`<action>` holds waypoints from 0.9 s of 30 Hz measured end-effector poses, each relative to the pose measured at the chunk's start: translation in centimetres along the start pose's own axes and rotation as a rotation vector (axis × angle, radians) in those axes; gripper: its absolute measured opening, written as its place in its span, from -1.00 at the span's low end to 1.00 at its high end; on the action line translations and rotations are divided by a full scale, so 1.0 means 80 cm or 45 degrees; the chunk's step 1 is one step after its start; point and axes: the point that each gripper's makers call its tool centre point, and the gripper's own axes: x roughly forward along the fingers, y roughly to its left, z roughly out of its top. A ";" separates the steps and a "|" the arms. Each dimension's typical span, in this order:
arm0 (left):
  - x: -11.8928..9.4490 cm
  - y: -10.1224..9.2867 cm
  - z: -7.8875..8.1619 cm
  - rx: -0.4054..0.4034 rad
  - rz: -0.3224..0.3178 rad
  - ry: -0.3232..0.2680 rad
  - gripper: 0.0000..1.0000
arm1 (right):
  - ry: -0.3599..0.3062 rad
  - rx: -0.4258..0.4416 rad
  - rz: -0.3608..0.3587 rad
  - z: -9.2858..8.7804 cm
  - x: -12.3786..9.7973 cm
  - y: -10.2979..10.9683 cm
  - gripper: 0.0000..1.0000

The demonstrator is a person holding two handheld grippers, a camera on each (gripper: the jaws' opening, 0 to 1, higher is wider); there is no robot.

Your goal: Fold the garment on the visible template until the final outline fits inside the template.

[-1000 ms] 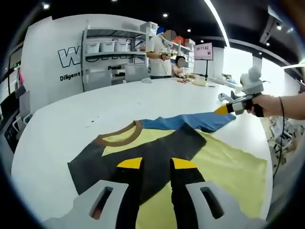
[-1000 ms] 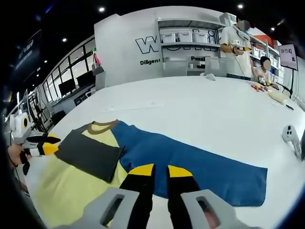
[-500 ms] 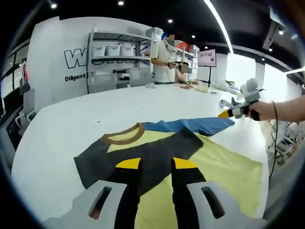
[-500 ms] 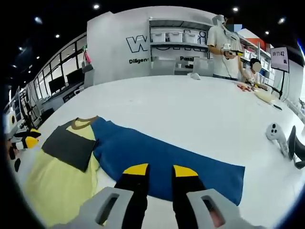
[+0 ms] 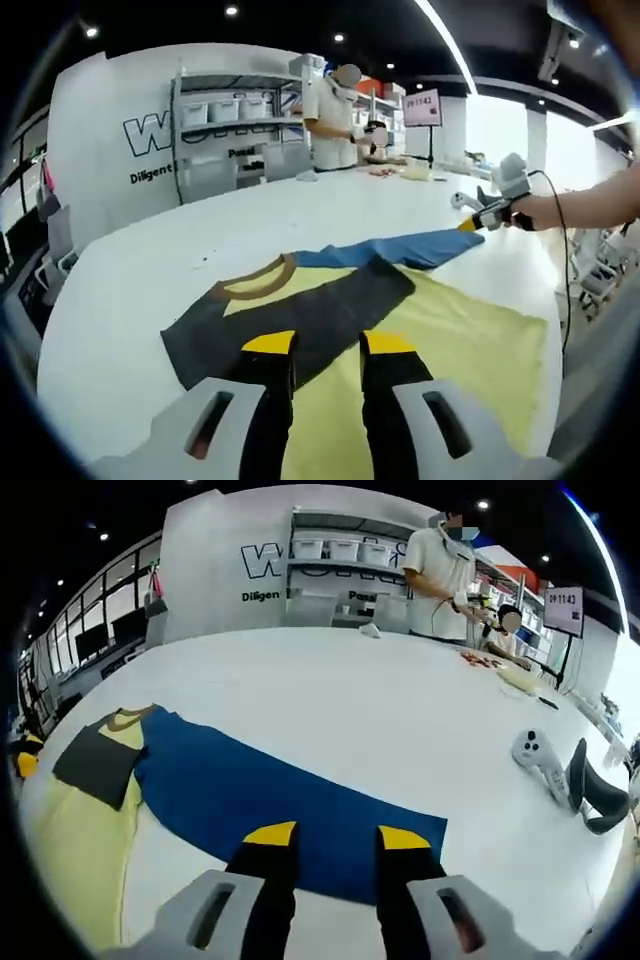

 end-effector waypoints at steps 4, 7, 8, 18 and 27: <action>-0.005 -0.005 -0.003 0.011 0.004 0.010 -0.59 | 0.004 -0.019 -0.033 -0.003 0.001 -0.014 -0.44; -0.012 -0.010 -0.002 -0.003 -0.003 0.001 -0.59 | 0.004 -0.009 -0.069 -0.006 0.004 -0.027 -0.34; -0.014 -0.011 -0.001 -0.013 -0.002 -0.004 -0.60 | -0.003 0.016 -0.081 -0.007 0.004 -0.033 -0.31; -0.027 -0.017 0.002 -0.016 0.001 -0.020 -0.61 | 0.018 0.110 -0.107 -0.024 0.012 -0.048 -0.36; -0.042 -0.012 0.005 -0.057 0.028 -0.047 -0.62 | 0.048 0.138 -0.114 -0.033 0.017 -0.049 -0.36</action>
